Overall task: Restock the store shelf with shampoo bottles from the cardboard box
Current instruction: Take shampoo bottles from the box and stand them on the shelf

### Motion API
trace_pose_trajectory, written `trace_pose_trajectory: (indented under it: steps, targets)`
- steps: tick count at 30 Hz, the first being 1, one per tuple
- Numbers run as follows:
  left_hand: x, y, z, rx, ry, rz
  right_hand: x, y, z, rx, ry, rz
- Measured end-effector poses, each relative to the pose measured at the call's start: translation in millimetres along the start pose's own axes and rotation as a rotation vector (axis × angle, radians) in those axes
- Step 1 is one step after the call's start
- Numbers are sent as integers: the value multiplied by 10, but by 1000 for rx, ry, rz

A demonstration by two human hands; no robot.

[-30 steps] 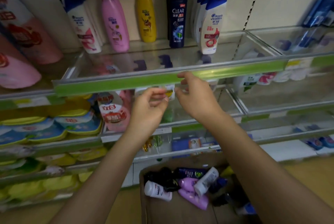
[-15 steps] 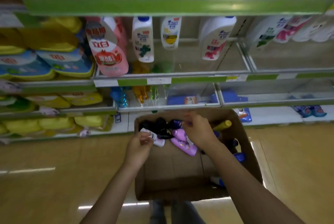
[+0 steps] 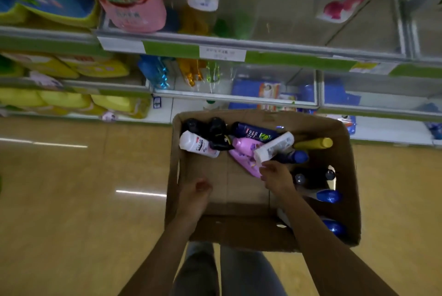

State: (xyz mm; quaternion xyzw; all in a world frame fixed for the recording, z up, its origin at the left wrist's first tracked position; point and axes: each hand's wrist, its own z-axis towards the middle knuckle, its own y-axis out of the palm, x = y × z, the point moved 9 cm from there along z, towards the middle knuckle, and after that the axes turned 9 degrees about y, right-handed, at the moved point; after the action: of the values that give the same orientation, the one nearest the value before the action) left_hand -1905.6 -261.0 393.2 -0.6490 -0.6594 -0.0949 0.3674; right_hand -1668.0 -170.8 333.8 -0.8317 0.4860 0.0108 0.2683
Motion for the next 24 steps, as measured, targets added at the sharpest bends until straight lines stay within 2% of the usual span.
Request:
trace_pose_trajectory:
  steps: [7, 14, 17, 24]
  targets:
    - [105, 469, 158, -98, -49, -48, 57, 44, 201, -104, 302, 419]
    - [73, 655, 407, -93, -45, -53, -44, 293, 569, -122, 467, 722]
    - [86, 686, 476, -106, -21, -33, -76, 313, 671, -70, 488, 777]
    - [100, 695, 547, -107, 7, -14, -91, 311, 677, -102, 444, 780]
